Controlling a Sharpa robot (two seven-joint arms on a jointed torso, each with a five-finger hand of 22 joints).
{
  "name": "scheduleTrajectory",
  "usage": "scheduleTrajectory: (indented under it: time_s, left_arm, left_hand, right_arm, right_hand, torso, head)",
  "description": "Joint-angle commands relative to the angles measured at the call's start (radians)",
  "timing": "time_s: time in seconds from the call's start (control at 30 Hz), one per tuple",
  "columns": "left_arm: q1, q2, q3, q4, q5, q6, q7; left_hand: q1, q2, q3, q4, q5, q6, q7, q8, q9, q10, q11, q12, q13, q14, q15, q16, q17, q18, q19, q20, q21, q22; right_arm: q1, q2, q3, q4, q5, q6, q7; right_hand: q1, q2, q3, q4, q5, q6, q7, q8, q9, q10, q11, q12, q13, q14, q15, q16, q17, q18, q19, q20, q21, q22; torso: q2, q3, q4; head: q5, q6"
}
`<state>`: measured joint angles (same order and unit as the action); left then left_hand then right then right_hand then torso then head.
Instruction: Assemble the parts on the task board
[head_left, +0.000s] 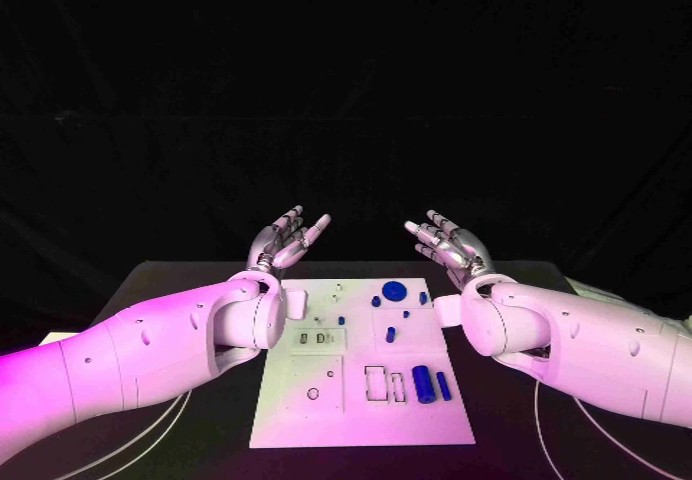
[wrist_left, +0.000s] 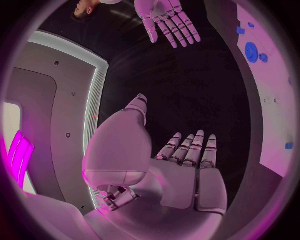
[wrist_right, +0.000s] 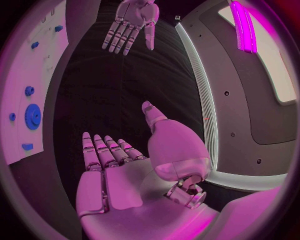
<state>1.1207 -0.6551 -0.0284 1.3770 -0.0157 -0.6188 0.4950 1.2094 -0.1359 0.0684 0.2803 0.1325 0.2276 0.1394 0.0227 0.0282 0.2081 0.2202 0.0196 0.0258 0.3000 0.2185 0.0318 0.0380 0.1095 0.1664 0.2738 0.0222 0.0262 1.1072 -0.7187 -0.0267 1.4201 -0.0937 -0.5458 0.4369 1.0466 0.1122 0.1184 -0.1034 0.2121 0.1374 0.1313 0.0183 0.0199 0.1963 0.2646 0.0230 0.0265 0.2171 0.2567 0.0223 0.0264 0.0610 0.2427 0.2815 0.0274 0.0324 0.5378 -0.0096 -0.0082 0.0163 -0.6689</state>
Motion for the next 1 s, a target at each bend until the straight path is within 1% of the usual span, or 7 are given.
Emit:
scheduleTrajectory:
  time_s: [0.03, 0.2, 0.4, 0.43, 0.47, 0.8, 1.0]
  left_arm:
    - [0.002, 0.003, 0.0, -0.004, -0.026, 0.08, 0.002]
    - [0.002, 0.003, 0.0, -0.004, -0.026, 0.08, 0.002]
    - [0.002, 0.003, 0.0, -0.004, -0.026, 0.08, 0.002]
    - [0.005, -0.064, 0.0, 0.027, -0.014, 0.118, 0.018]
    - [0.006, -0.069, 0.0, 0.032, -0.015, 0.12, 0.018]
    - [0.014, -0.131, 0.003, 0.104, -0.022, 0.133, 0.003]
    - [0.016, -0.173, 0.007, 0.167, -0.023, 0.141, -0.008]
  left_hand:
    - [0.064, 0.004, 0.01, 0.015, 0.009, 0.04, 0.138, 0.01, 0.004, 0.037, 0.027, 0.011, 0.005, 0.056, 0.015, 0.013, 0.008, 0.018, 0.026, 0.02, 0.013, 0.006]
    - [0.096, 0.047, 0.033, 0.009, 0.002, 0.204, 0.152, 0.042, 0.022, 0.237, 0.048, 0.043, 0.022, 0.332, 0.025, 0.078, 0.041, 0.01, 0.265, 0.02, 0.09, 0.048]
    - [0.149, 0.084, 0.038, -0.03, -0.003, 0.575, 0.122, 0.117, 0.053, 0.663, -0.007, 0.124, 0.048, 0.65, -0.053, 0.191, 0.08, 0.074, 0.654, 0.0, 0.252, 0.114]
    - [0.156, 0.089, 0.038, -0.04, -0.002, 0.626, 0.114, 0.127, 0.056, 0.698, -0.018, 0.132, 0.049, 0.69, -0.065, 0.202, 0.087, 0.075, 0.689, -0.01, 0.266, 0.118]
    - [0.163, 0.093, 0.039, -0.048, -0.002, 0.662, 0.103, 0.139, 0.059, 0.74, -0.03, 0.145, 0.052, 0.726, -0.076, 0.213, 0.096, 0.074, 0.719, -0.023, 0.277, 0.121]
    - [0.181, 0.105, 0.037, -0.082, -0.002, 0.775, 0.06, 0.139, 0.049, 0.893, -0.08, 0.14, 0.055, 0.876, -0.131, 0.229, 0.163, 0.075, 0.85, -0.074, 0.309, 0.125]
    - [0.184, 0.104, 0.04, -0.09, -0.002, 0.792, 0.053, 0.124, 0.044, 0.919, -0.089, 0.118, 0.054, 0.918, -0.144, 0.236, 0.2, 0.074, 0.887, -0.088, 0.32, 0.128]
  right_arm:
    - [0.012, 0.013, -0.004, -0.031, -0.126, 0.232, -0.071]
    - [0.026, 0.029, -0.01, -0.068, -0.173, 0.326, -0.101]
    - [0.033, 0.036, -0.013, -0.086, -0.195, 0.372, -0.115]
    - [0.054, 0.016, -0.012, -0.13, -0.501, 0.198, -0.066]
    - [0.057, 0.014, -0.012, -0.131, -0.522, 0.194, -0.067]
    - [0.089, 0.002, -0.006, -0.143, -0.725, 0.172, -0.125]
    - [0.109, 0.006, 0.001, -0.152, -0.986, 0.231, -0.238]
  right_hand:
    - [0.119, 0.009, 0.02, -0.073, 0.019, 0.125, 0.168, 0.02, 0.014, 0.175, 0.011, 0.03, 0.015, 0.172, 0.002, 0.027, 0.014, 0.036, 0.12, 0.012, 0.034, 0.018]
    - [0.192, 0.002, 0.037, -0.131, 0.02, 0.37, 0.155, 0.066, 0.04, 0.534, -0.02, 0.097, 0.042, 0.526, -0.038, 0.09, 0.039, 0.081, 0.354, 0.009, 0.105, 0.048]
    - [0.213, -0.002, 0.072, -0.173, 0.021, 0.659, 0.123, 0.094, 0.048, 0.734, -0.06, 0.115, 0.035, 0.735, -0.086, 0.113, 0.037, 0.123, 0.527, 0.005, 0.16, 0.056]
    - [0.212, -0.004, 0.079, -0.177, 0.017, 0.688, 0.121, 0.093, 0.048, 0.749, -0.066, 0.112, 0.035, 0.752, -0.09, 0.112, 0.037, 0.124, 0.54, 0.002, 0.164, 0.055]
    - [0.21, -0.006, 0.084, -0.179, 0.015, 0.71, 0.118, 0.092, 0.047, 0.761, -0.069, 0.109, 0.035, 0.767, -0.094, 0.112, 0.037, 0.125, 0.551, -0.001, 0.167, 0.054]
    - [0.184, -0.043, 0.159, -0.182, 0.005, 0.823, 0.091, 0.07, 0.047, 0.881, -0.102, 0.076, 0.037, 0.892, -0.133, 0.096, 0.038, 0.126, 0.664, -0.041, 0.203, 0.049]
    - [0.186, -0.075, 0.171, -0.181, 0.006, 0.867, 0.066, 0.065, 0.05, 0.959, -0.133, 0.071, 0.04, 1.057, -0.188, 0.151, 0.074, 0.123, 0.806, -0.106, 0.288, 0.081]
  torso:
    - [0.0, -0.0006, -0.0002]
    - [0.0, -0.0006, -0.0002]
    - [0.0, -0.0006, -0.0002]
    - [0.038, 0.0014, 0.0051]
    - [0.041, 0.0018, 0.0061]
    - [0.08, 0.0052, 0.0195]
    - [0.105, 0.005, 0.0266]
  head:
    - [0.0, 0.0]
    - [0.0, 0.0]
    - [0.0, 0.0]
    - [-0.018, -0.004]
    - [-0.02, -0.004]
    - [-0.032, 0.009]
    - [-0.04, 0.019]
